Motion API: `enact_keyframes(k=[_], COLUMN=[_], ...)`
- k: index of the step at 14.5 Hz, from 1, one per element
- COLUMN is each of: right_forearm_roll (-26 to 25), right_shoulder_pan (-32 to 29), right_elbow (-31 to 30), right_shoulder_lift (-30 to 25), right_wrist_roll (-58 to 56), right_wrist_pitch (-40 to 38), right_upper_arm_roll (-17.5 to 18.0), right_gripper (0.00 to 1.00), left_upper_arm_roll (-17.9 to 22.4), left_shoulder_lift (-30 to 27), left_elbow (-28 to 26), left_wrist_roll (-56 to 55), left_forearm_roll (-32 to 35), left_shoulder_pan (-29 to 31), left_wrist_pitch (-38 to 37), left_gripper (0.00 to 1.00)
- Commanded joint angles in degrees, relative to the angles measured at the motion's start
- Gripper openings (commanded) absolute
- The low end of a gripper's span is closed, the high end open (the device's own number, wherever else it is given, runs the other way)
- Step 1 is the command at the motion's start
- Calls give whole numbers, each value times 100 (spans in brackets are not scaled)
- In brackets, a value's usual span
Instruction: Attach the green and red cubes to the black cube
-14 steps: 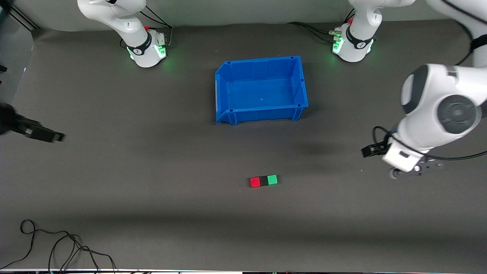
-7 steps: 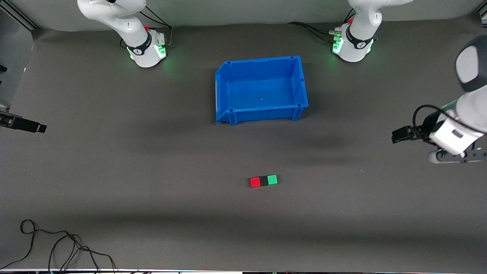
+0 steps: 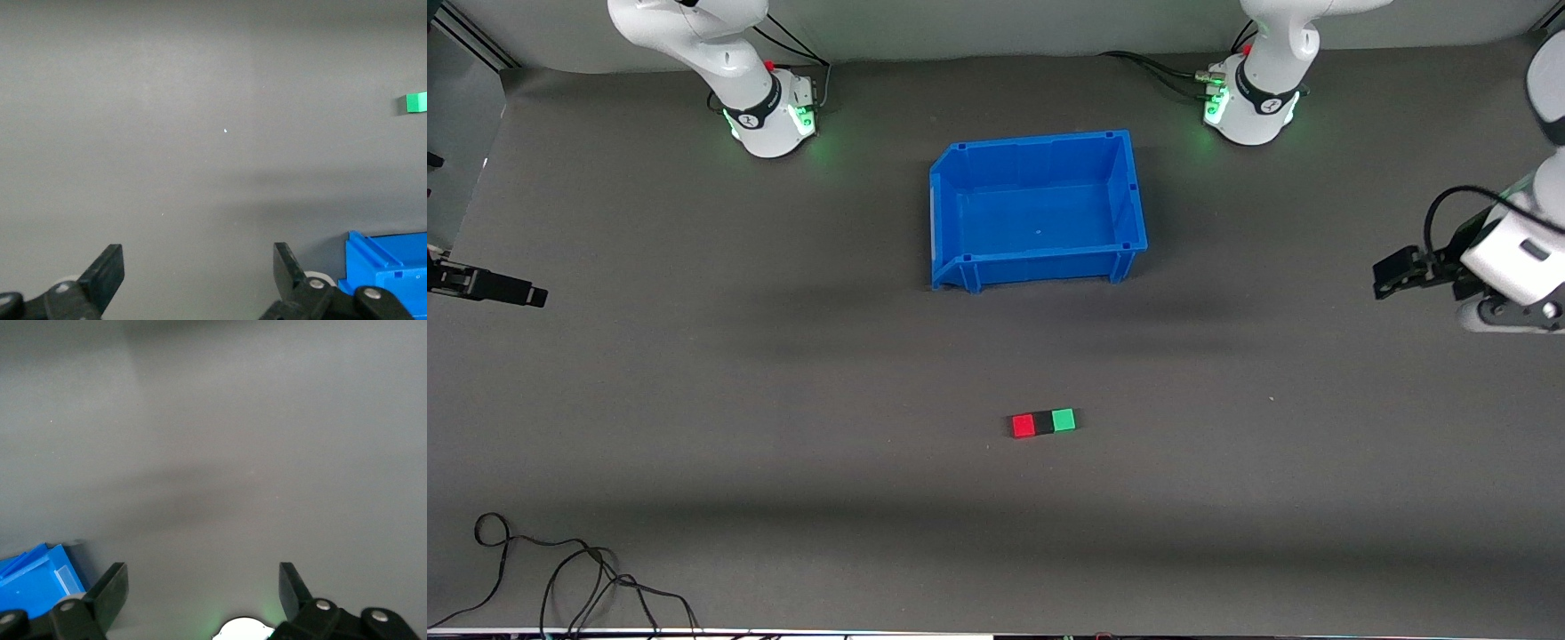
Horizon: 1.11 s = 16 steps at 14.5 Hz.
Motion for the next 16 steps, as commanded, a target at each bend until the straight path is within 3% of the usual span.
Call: enact_keyframes(k=[1, 4, 8, 11, 13, 16], right_forearm_roll=[-187, -616, -679, -731, -1169, -1189], right_shoulder_pan=[-293, -577, -779, -779, -788, -797], right_elbow=[-675, -1501, -2786, -2735, -2621, -2436], right_shoulder_lift=[-606, -1195, -2013, -2163, -2146, -2050], right_wrist_roll=[-64, -99, -73, -11, -11, -63], right_wrist_pitch=[290, 686, 1722, 1979, 1822, 1724], right_upper_arm_roll=[462, 947, 1273, 1544, 1756, 1765], right_gripper=[100, 100, 100, 100, 100, 100], left_upper_arm_roll=[66, 172, 180, 181, 181, 172], left_shoulder_lift=[-124, -36, -18, -10, -18, -1], left_elbow=[305, 535, 544, 536, 527, 518], left_wrist_roll=[141, 132, 132, 115, 106, 62], left_forearm_roll=[56, 48, 65, 91, 91, 91], left_shoulder_pan=[15, 6, -2, -2, -2, -2], left_wrist_pitch=[-544, -757, -775, -784, -784, -784], left_gripper=[100, 100, 100, 100, 100, 100])
